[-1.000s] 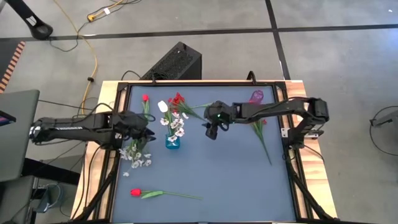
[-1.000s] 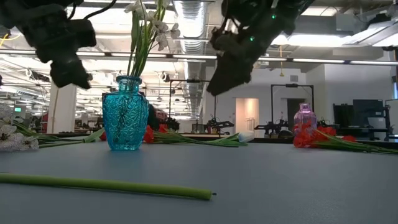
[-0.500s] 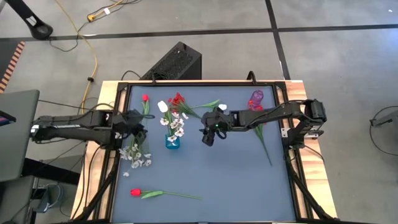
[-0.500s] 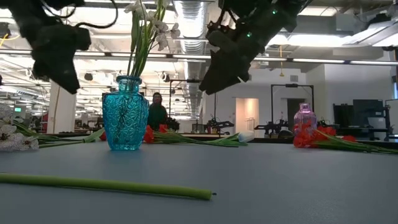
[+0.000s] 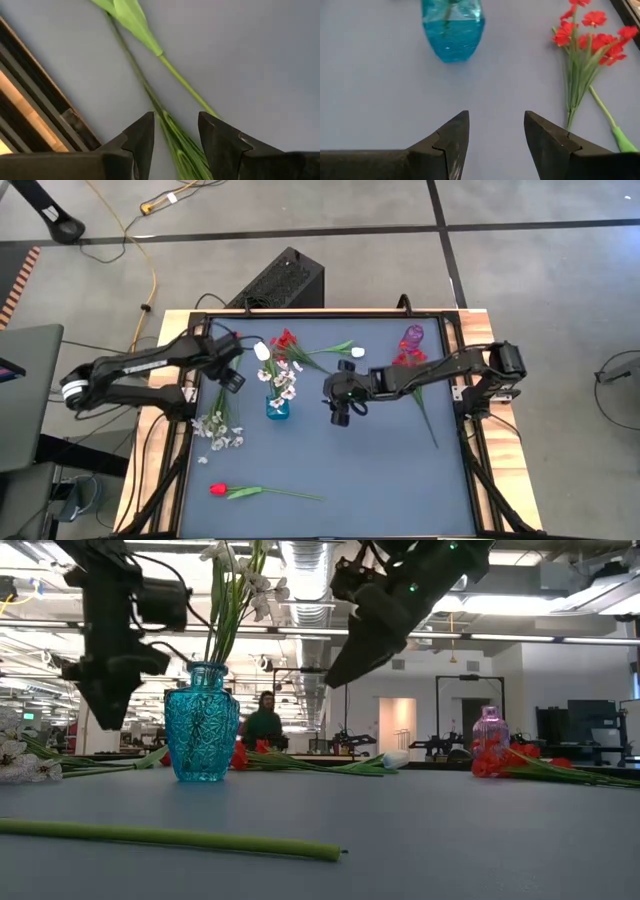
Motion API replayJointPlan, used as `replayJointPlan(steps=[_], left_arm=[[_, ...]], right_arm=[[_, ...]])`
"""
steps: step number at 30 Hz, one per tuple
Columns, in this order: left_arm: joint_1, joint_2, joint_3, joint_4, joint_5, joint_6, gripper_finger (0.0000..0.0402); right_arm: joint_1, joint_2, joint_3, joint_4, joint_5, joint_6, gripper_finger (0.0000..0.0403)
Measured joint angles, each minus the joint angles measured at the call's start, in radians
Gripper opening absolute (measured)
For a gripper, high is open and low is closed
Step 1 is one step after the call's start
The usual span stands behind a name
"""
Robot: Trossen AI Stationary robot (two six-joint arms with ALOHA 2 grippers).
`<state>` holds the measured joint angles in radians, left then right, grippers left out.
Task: Sort flowers into vase by color
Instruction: Put the left white flowers into the blue vase
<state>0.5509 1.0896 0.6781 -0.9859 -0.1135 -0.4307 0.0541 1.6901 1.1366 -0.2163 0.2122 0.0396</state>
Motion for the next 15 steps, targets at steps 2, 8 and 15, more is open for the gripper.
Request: replayJointPlan(steps=[2, 8, 15], left_arm=[[0.015, 0.037, 0.000, 0.017, 0.006, -0.002, 0.0141], [0.037, 0.146, 0.000, 0.022, -0.015, -0.027, 0.0141], [0.049, 0.277, 0.000, 0.034, -0.081, -0.013, 0.0141]], right_arm=[[0.008, 0.000, 0.000, -0.005, 0.000, -0.017, 0.0214], [0.012, 0.000, -0.011, -0.033, 0.020, -0.041, 0.0214], [-0.027, -0.001, -0.090, 0.014, 0.031, -0.034, 0.0214]])
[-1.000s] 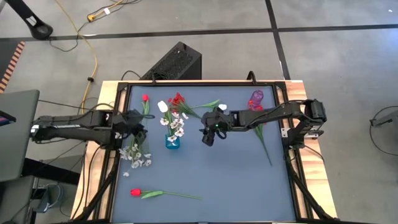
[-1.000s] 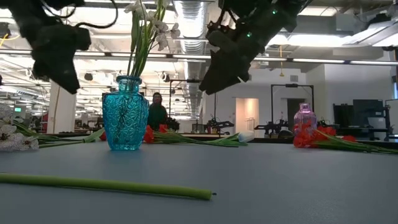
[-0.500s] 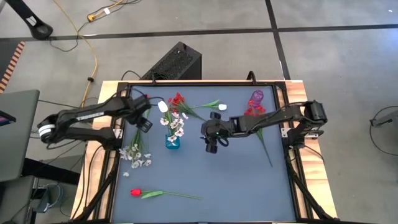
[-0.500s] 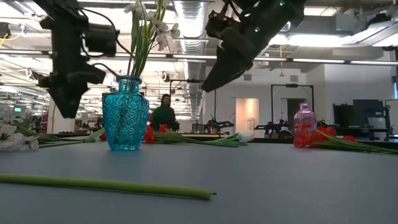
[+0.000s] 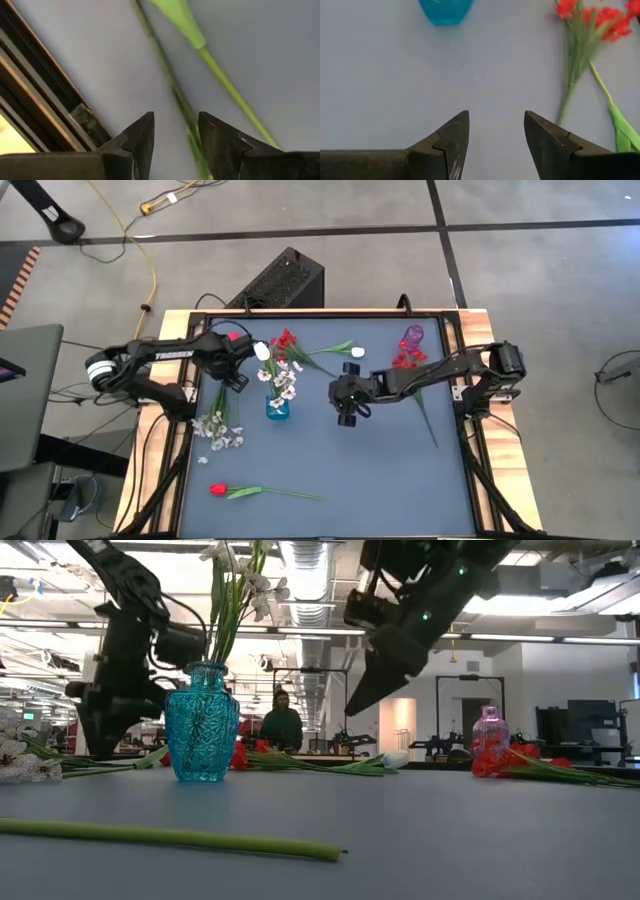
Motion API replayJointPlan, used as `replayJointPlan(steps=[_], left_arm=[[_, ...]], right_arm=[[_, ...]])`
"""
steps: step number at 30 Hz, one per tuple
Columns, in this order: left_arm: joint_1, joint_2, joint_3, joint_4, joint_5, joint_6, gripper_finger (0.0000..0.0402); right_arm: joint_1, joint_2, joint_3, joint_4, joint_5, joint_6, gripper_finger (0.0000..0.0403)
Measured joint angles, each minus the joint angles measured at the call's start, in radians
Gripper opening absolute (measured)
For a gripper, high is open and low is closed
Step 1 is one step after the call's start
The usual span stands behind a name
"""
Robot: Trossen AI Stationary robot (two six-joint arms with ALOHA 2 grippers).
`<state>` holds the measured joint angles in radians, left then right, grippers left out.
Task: Sort flowers into vase by color
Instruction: Put the left white flowers into the blue vase
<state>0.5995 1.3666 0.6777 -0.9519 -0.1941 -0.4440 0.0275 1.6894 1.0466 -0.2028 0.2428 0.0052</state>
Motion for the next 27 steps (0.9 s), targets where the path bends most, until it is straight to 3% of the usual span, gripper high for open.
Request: replayJointPlan(steps=[11, 14, 19, 27], left_arm=[[0.082, 0.061, -0.060, 0.096, 0.115, 0.110, 0.0138], [0.081, 0.041, -0.058, 0.097, 0.116, 0.109, 0.0109], [0.081, -0.005, -0.025, 0.028, 0.076, 0.111, 0.0016], [0.084, -0.099, 0.039, -0.055, 0.010, 0.082, 0.0003]], right_arm=[[-0.012, 0.000, -0.009, 0.003, -0.005, 0.021, 0.0214], [-0.009, 0.000, -0.009, 0.006, -0.005, 0.021, 0.0214], [-0.009, 0.000, -0.009, 0.011, -0.005, 0.021, 0.0214], [-0.009, 0.000, -0.009, 0.011, -0.006, 0.022, 0.0214]])
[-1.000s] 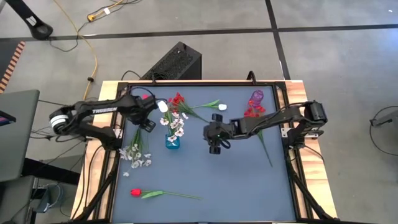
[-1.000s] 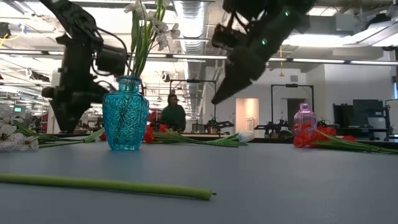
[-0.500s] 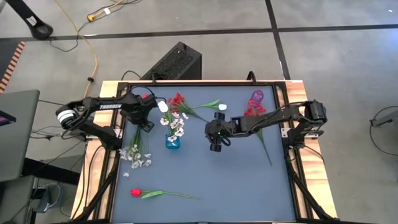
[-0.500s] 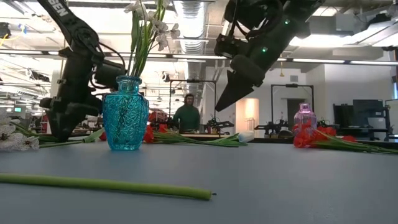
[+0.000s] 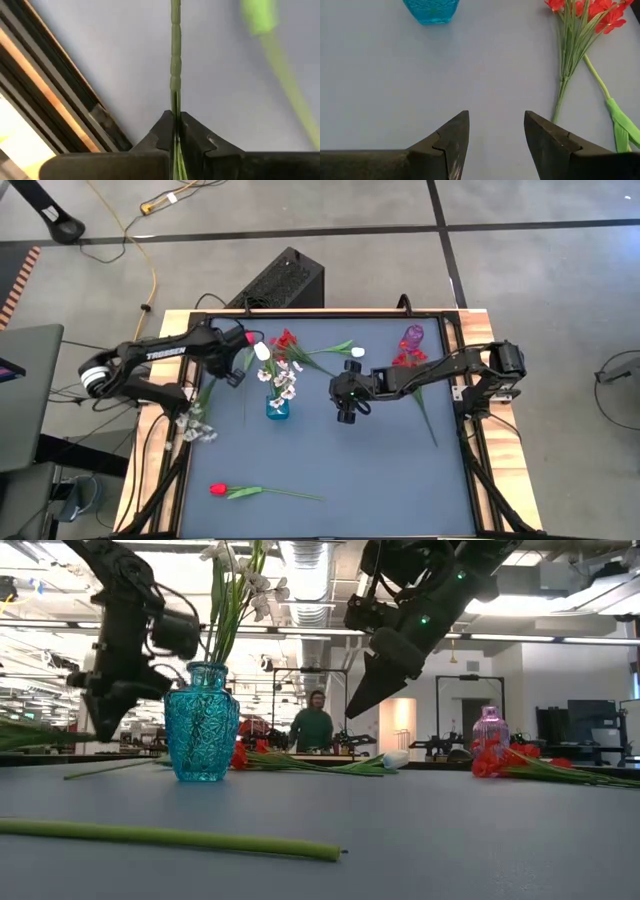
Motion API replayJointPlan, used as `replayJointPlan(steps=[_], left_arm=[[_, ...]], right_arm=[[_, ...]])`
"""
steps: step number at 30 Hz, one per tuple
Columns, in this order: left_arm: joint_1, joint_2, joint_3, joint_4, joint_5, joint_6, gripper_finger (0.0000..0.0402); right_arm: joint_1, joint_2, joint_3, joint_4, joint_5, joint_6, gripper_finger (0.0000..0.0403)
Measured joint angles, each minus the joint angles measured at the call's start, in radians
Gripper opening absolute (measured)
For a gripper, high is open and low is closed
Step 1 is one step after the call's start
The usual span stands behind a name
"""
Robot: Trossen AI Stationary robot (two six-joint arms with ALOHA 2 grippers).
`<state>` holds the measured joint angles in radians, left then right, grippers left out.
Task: Sort flowers into vase by color
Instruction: Put the left white flowers into the blue vase
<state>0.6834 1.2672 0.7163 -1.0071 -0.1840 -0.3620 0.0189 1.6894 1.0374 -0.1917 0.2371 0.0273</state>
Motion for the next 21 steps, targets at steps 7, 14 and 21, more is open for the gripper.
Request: replayJointPlan(steps=[7, 14, 21], left_arm=[[0.000, -0.149, 0.095, -0.025, -0.134, -0.017, 0.0003], [0.000, -0.332, 0.225, -0.009, -0.128, 0.066, 0.0002], [-0.001, -0.493, 0.298, 0.078, -0.047, 0.160, 0.0002]], right_arm=[[0.000, 0.000, 0.000, 0.000, 0.000, 0.002, 0.0214], [-0.002, 0.000, 0.000, 0.005, 0.002, -0.031, 0.0214], [-0.054, -0.001, 0.000, 0.068, 0.141, -0.228, 0.0214]])
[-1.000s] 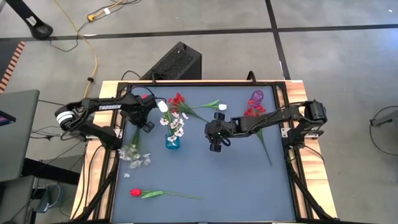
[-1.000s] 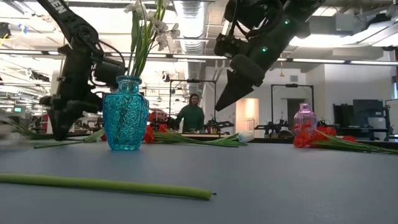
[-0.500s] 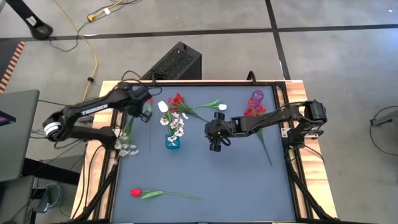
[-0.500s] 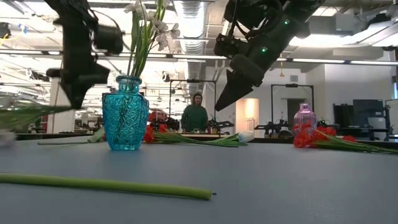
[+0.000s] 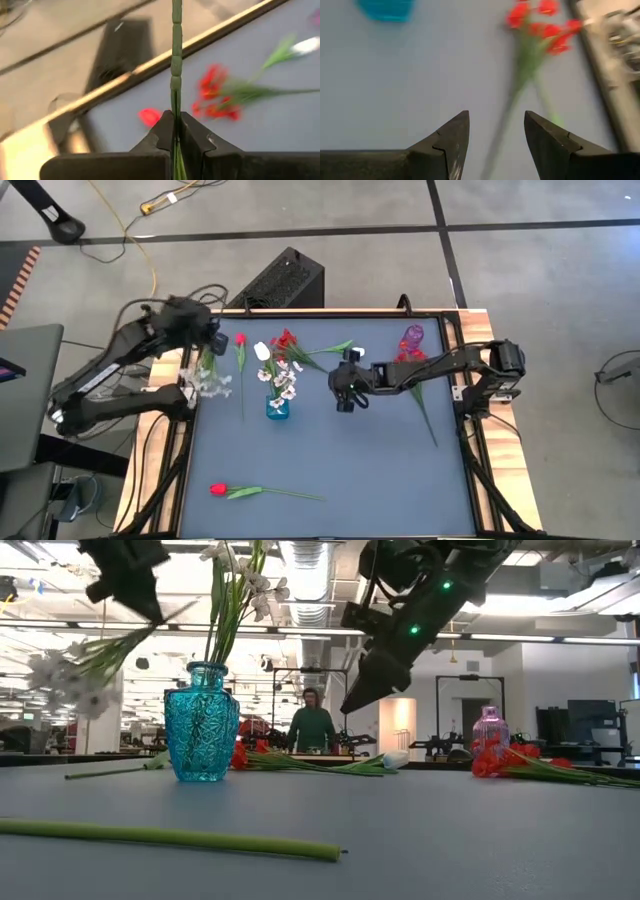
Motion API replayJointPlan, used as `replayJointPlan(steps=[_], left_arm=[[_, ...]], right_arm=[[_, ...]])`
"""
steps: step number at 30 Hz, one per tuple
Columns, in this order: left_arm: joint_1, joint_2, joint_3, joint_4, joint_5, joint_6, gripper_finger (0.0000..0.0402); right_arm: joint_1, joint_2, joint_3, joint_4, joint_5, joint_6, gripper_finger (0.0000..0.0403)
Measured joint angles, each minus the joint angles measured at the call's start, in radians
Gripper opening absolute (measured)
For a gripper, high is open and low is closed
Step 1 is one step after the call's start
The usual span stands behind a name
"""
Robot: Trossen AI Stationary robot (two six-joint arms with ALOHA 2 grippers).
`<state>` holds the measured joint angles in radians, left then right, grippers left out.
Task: Sort flowers into vase by color
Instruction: Put the left white flowers into the blue vase
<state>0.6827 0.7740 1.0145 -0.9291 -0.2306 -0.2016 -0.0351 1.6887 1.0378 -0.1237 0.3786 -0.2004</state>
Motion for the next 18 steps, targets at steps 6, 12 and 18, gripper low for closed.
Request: replayJointPlan(steps=[6, 12, 18], left_arm=[[-0.001, -0.139, 0.000, 0.075, 0.366, 0.016, 0.0002], [-0.001, -0.239, 0.000, 0.099, 0.636, -0.037, 0.0002], [-0.001, -0.319, -0.018, 0.123, 0.859, -0.056, 0.0002]], right_arm=[[-0.031, -0.029, 0.039, -0.010, 0.023, -0.139, 0.0214], [-0.008, -0.035, 0.109, -0.010, 0.049, -0.546, 0.0214], [0.071, -0.035, 0.164, -0.011, 0.434, -0.850, 0.0214]])
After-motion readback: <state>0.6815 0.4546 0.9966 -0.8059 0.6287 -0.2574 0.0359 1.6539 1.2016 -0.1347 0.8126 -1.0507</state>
